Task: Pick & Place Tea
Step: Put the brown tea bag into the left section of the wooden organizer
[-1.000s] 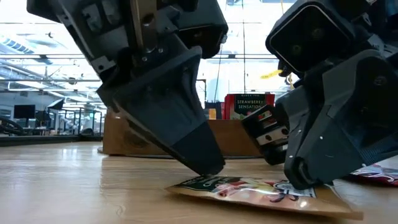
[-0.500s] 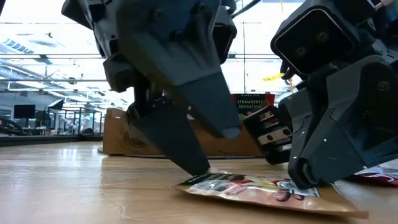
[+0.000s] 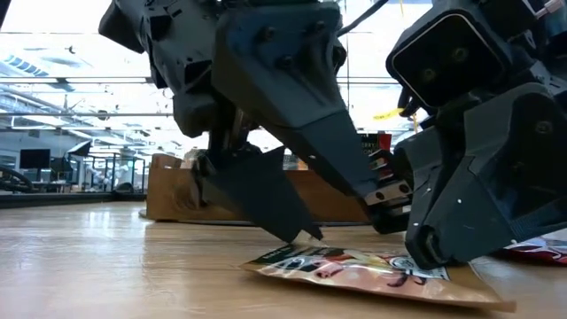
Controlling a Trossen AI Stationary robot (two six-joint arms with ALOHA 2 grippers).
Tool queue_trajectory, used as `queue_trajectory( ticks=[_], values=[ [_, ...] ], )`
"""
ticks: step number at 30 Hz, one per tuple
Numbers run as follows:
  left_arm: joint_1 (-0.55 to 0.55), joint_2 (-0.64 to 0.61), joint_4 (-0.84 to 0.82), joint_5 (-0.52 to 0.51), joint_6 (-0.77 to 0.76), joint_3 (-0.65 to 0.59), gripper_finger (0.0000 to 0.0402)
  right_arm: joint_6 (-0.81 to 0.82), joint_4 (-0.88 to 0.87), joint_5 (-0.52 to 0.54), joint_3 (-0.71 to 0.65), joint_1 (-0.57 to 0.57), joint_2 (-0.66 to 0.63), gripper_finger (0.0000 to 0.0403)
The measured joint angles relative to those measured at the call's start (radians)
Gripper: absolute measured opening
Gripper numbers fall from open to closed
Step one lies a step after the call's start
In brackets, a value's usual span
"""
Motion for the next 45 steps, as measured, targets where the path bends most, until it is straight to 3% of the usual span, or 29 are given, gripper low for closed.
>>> queue_trajectory(
  ticks=[12, 21, 28, 32, 36, 39, 45],
  values=[
    [-0.031, 0.015, -0.002, 0.048, 0.013, 0.002, 0.0212, -0.013, 0.008, 0.0, 0.0, -0.01, 0.002, 0.0],
    [-0.039, 0.015, -0.024, 0.064, 0.097, 0.002, 0.0124, -0.014, 0.008, 0.003, 0.0, -0.01, 0.002, 0.0],
    [-0.04, 0.015, -0.047, 0.033, 0.148, 0.001, 0.0012, -0.019, 0.009, 0.019, 0.0, -0.01, 0.0, 0.0],
    [-0.043, 0.016, -0.068, 0.005, 0.182, 0.013, 0.0004, -0.072, -0.011, 0.034, -0.002, -0.01, -0.027, 0.0],
    [-0.043, 0.02, -0.171, -0.03, 0.245, 0.077, 0.0003, -0.099, -0.076, 0.055, -0.004, -0.01, -0.082, 0.0],
    [-0.041, 0.025, -0.344, -0.079, 0.291, 0.171, 0.0002, -0.135, -0.134, 0.085, -0.004, -0.004, -0.14, 0.0007],
    [-0.058, 0.023, -0.663, -0.179, 0.35, 0.358, 0.0001, -0.17, -0.249, 0.109, -0.007, 0.003, -0.294, 0.0061]
  ],
)
